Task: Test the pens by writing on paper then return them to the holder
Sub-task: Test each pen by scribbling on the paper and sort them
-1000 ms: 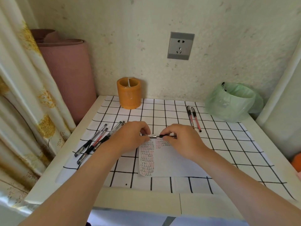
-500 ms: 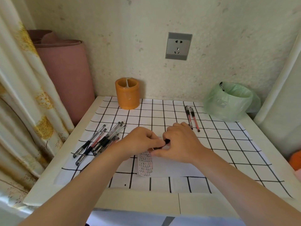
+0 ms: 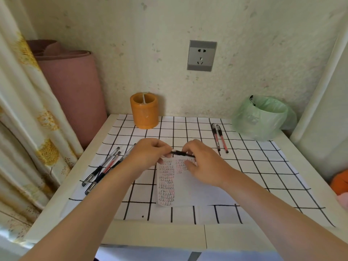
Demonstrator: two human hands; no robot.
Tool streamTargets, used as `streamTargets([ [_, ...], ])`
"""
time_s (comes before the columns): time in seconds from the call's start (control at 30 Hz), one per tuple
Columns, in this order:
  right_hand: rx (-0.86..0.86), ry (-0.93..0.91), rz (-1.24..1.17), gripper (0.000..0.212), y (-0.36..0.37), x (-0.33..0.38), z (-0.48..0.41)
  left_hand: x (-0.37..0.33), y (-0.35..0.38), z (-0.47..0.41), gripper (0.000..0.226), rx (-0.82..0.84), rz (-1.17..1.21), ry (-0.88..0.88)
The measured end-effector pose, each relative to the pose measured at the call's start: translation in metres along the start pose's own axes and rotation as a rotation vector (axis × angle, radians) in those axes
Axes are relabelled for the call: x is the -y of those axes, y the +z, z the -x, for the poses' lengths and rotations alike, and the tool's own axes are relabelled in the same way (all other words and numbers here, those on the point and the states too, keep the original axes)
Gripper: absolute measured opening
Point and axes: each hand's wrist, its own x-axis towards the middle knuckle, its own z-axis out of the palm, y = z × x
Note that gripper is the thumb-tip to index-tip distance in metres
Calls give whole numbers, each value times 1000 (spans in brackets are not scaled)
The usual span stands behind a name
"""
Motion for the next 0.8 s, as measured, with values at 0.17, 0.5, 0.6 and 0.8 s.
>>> streamTargets([
  [0.17,-62,105,-79,18,-3,-4,-7,3,-14,-10,7,-102,104,27],
  [0.5,-183,500,7,16,1,-13,-61,27,5,1,63,37,-671,361],
  [0.6,-162,533,-39,12,10,-10,-78,35,8,2,75,117,-804,355],
  [0.8,-100,559,-29,13,32,-6,-97,45,6,0,74,148,-797,396],
])
